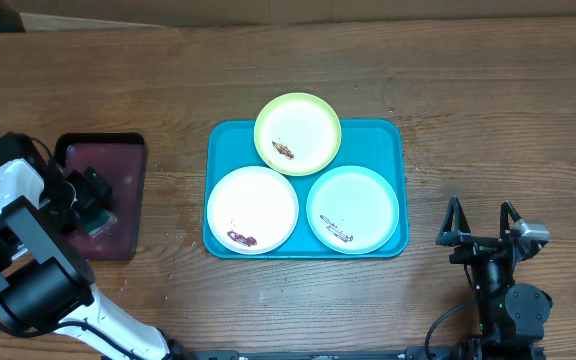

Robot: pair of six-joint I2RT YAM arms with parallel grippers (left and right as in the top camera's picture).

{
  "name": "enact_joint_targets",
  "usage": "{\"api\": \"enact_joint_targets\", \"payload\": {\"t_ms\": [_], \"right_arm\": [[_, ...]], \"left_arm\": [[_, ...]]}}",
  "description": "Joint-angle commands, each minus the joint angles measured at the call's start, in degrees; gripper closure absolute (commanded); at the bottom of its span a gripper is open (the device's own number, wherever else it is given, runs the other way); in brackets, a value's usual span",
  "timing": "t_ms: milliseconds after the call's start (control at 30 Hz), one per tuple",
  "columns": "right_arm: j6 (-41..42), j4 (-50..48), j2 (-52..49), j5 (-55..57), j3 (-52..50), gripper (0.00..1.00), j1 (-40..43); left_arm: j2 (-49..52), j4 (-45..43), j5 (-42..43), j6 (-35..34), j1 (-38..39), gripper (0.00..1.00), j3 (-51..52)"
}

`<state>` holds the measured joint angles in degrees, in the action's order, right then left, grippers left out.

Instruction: Clean dirty plates on tray and stack at the side

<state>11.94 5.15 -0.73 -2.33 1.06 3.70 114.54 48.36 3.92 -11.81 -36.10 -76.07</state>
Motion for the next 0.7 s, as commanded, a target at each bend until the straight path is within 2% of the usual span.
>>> {"api": "enact_joint_targets", "payload": {"t_ms": [0, 67, 100, 133, 200, 233, 333, 367, 400, 433, 467, 667], "right_arm": [[-0.22, -0.39, 0.5, 0.26, -0.61, 0.0, 0.13], [-0.22, -0.42, 0.5, 0.26, -0.61, 0.0, 0.13], [-0.22, -0.39, 0.5, 0.26, -0.61, 0.0, 0.13], [-0.22, -0.42, 0.5, 0.26, -0.61, 0.0, 0.13], [-0.22, -0.42, 0.5, 0.26, -0.61, 0.0, 0.13], [-0.22, -0.42, 0.5, 0.26, -0.61, 0.0, 0.13], [-0.22, -0.39, 0.5, 0.26, -0.61, 0.0, 0.13], [-0.22, -0.42, 0.5, 0.26, -0.61, 0.0, 0.13], [-0.22, -0.42, 0.5, 0.26, -0.61, 0.0, 0.13], [-0.22, -0.42, 0.5, 0.26, -0.61, 0.0, 0.13], [-0.22, -0.42, 0.5, 0.26, -0.61, 0.0, 0.13], [-0.22, -0.42, 0.5, 0.26, -0.61, 0.0, 0.13]], "left_arm": [[1.66, 3.08, 0.63, 0.0, -0.24, 0.05, 1.38], [1.66, 4.96, 0.61, 0.0, -0.24, 0.19, 1.4], [1.66, 5.44, 0.61, 0.02, -0.24, 0.3, 1.38], [1.66, 5.68, 0.59, 0.02, -0.24, 0.51, 1.38], [1.66, 5.75, 0.57, 0.02, -0.24, 0.87, 1.4], [1.66, 5.73, 0.55, 0.02, -0.24, 0.96, 1.38], [1.66, 5.03, 0.52, 0.02, -0.24, 0.96, 1.38], [1.66, 4.66, 0.55, 0.02, -0.24, 0.87, 1.38], [1.66, 4.22, 0.52, 0.02, -0.24, 0.67, 1.38], [1.66, 3.69, 0.52, 0.02, -0.24, 0.16, 1.38], [1.66, 3.06, 0.5, 0.02, -0.24, 0.0, 1.4], [1.66, -1.88, 0.5, 0.04, -0.24, 0.0, 1.4]]}}
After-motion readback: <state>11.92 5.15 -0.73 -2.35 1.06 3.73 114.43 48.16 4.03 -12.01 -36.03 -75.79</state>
